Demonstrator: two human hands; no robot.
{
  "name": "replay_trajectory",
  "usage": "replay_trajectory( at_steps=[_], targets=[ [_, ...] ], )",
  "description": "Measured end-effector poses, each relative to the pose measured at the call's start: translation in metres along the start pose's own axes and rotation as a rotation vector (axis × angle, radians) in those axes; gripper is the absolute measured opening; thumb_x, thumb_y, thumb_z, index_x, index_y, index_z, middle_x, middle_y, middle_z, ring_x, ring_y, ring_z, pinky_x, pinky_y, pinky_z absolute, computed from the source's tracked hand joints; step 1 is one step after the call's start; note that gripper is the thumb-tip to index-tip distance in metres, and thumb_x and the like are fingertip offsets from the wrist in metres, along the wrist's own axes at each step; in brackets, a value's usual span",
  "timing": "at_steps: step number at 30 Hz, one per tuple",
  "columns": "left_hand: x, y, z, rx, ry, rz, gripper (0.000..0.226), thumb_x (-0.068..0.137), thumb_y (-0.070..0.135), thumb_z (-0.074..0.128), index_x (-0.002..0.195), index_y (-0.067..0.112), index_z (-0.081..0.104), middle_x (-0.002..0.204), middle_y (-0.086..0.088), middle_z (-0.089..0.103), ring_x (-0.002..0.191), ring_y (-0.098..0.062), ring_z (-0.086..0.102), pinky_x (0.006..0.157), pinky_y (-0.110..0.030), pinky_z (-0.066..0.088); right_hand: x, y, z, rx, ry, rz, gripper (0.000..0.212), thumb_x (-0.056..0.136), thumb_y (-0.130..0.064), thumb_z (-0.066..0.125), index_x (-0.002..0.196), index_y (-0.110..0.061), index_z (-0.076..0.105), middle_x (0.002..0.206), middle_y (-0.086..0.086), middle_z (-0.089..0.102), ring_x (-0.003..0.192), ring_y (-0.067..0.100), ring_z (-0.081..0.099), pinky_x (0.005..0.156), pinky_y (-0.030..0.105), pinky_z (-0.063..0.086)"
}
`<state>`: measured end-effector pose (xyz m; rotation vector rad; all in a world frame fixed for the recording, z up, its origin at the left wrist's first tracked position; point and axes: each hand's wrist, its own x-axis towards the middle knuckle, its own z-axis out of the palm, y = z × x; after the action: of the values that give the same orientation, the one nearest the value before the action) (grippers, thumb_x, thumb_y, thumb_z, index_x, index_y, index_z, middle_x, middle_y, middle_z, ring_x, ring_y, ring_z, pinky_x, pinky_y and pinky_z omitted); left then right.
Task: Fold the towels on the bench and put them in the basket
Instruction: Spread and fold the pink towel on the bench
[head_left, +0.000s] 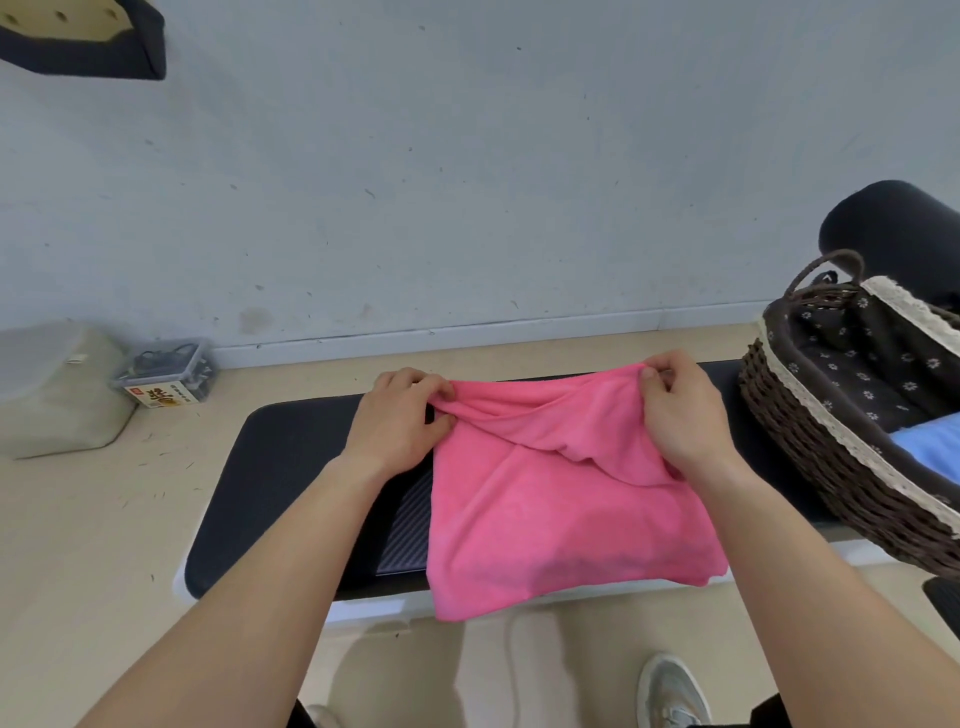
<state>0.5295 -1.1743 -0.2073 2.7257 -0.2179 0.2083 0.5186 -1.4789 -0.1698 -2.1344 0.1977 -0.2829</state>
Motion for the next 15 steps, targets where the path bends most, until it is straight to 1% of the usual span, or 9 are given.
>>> replay_trajectory(
  at_steps=[2,4,6,8,10,12,13,15],
  targets=[
    [0.003,-0.005,-0.001,-0.025,-0.013,-0.037,0.019,0.09,0.041,0.064,0.108,0.035,0.066,0.123,0.007,0.055,0.122,-0.022,0.041,0.1,-0.04,0.041,0.002,0.002,0.0,-0.014,0.002,0.002,0.01,0.103,-0.021,0.045,0.104,-0.022,0.055,0.091,-0.011,0.057,0.094,0.016,0.054,0.078,0.027,0.035],
    [0.006,-0.01,-0.006,-0.04,0.007,-0.064,0.014,0.09,0.044,0.064,0.099,0.034,0.068,0.118,0.007,0.057,0.118,-0.022,0.044,0.097,-0.042,0.042,0.003,0.004,-0.001,-0.022,0.009,0.01,0.01,0.103,-0.02,0.044,0.104,-0.02,0.054,0.089,-0.011,0.056,0.094,0.017,0.053,0.078,0.027,0.035],
    [0.007,-0.015,-0.015,-0.035,0.029,-0.077,0.015,0.088,0.049,0.065,0.085,0.033,0.066,0.108,0.009,0.06,0.108,-0.021,0.051,0.092,-0.043,0.046,0.005,0.004,-0.002,-0.016,0.032,0.02,0.011,0.103,-0.019,0.043,0.105,-0.018,0.054,0.094,-0.005,0.058,0.094,0.019,0.053,0.078,0.028,0.035],
    [0.005,-0.017,-0.027,-0.081,0.037,-0.091,0.024,0.083,0.053,0.068,0.074,0.032,0.06,0.093,0.011,0.063,0.093,-0.017,0.057,0.082,-0.04,0.049,0.004,0.003,-0.002,-0.011,0.05,0.024,0.011,0.104,-0.02,0.042,0.107,-0.017,0.053,0.101,0.0,0.058,0.095,0.019,0.053,0.078,0.028,0.035],
    [-0.003,-0.012,-0.038,-0.258,0.073,-0.134,0.032,0.08,0.049,0.074,0.07,0.023,0.058,0.078,0.009,0.065,0.078,-0.013,0.059,0.07,-0.034,0.048,0.002,-0.001,0.0,-0.024,0.049,0.011,0.012,0.105,-0.02,0.041,0.107,-0.016,0.052,0.102,0.001,0.057,0.094,0.02,0.051,0.078,0.029,0.035],
    [-0.014,-0.008,-0.047,-0.427,0.141,-0.182,0.033,0.08,0.038,0.08,0.072,0.015,0.057,0.07,0.004,0.064,0.066,-0.01,0.056,0.063,-0.026,0.044,-0.003,-0.007,0.002,-0.014,0.043,-0.004,0.014,0.105,-0.021,0.04,0.109,-0.015,0.052,0.102,0.001,0.057,0.094,0.02,0.052,0.077,0.029,0.034],
    [-0.022,-0.006,-0.052,-0.492,0.168,-0.196,0.031,0.079,0.032,0.082,0.074,0.013,0.058,0.07,0.002,0.064,0.065,-0.009,0.055,0.062,-0.024,0.044,-0.007,-0.01,0.002,-0.009,0.036,-0.017,0.017,0.105,-0.021,0.04,0.111,-0.013,0.054,0.102,0.001,0.058,0.095,0.02,0.052,0.077,0.029,0.034],
    [-0.036,-0.007,-0.062,-0.558,0.2,-0.205,0.025,0.078,0.023,0.084,0.078,0.013,0.06,0.073,0.001,0.065,0.068,-0.01,0.058,0.065,-0.023,0.046,-0.016,-0.018,0.001,-0.003,0.028,-0.055,0.021,0.105,-0.021,0.041,0.114,-0.009,0.055,0.102,0.002,0.058,0.097,0.021,0.052,0.077,0.028,0.033]
  ],
)
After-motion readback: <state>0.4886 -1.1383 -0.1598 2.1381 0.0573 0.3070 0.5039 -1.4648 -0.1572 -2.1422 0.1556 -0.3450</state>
